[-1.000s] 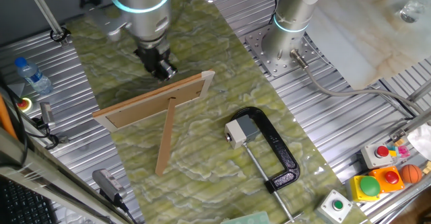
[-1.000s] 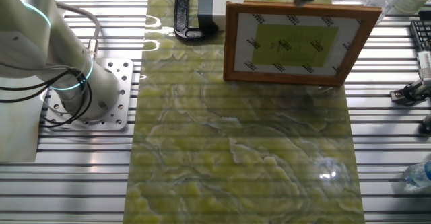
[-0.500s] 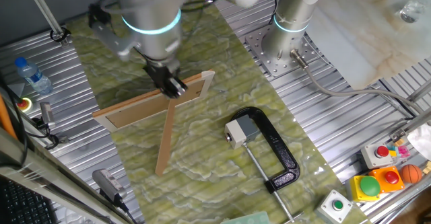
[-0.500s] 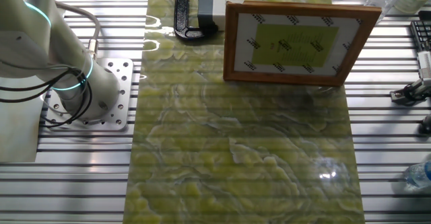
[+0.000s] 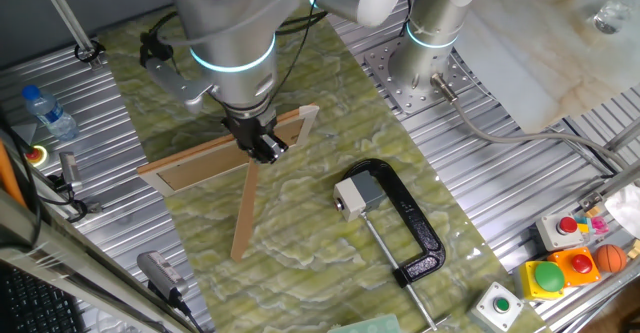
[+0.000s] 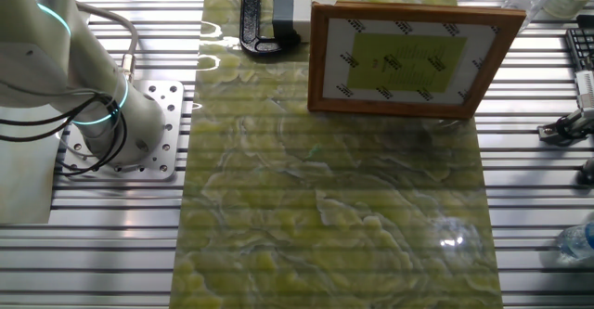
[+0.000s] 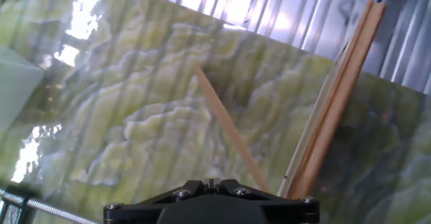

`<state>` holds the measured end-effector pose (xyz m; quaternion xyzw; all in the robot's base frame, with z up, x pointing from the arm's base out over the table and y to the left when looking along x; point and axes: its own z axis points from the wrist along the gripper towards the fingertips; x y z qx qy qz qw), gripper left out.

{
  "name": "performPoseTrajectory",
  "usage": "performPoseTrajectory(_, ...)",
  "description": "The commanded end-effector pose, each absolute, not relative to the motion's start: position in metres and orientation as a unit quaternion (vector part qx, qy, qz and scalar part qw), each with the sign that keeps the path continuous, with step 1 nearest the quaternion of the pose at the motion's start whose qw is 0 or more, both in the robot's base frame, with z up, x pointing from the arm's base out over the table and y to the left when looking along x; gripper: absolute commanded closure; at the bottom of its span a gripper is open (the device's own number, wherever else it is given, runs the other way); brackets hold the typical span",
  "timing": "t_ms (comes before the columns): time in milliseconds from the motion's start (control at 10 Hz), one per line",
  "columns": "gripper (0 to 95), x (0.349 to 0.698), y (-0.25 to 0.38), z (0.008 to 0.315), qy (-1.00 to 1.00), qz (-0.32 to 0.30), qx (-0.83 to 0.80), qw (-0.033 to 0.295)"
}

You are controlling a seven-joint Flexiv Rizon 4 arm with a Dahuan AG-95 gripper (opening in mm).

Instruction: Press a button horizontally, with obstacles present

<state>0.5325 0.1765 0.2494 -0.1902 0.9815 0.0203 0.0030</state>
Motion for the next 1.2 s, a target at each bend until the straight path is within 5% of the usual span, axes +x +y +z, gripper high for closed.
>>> performPoseTrajectory(100, 95.0, 0.5362, 0.1774, 0.2456, 0.971, 0.022, -0.237, 0.001)
performPoseTrajectory(600, 95.0, 0.536, 0.1772, 0.2454, 0.966, 0.021, -0.259, -0.001)
performPoseTrajectory(900, 95.0, 0.536, 0.1772, 0.2454, 0.937, 0.042, -0.343, -0.06)
performPoseTrajectory(1200, 95.0, 0.536, 0.1772, 0.2454, 0.941, 0.042, -0.331, -0.06)
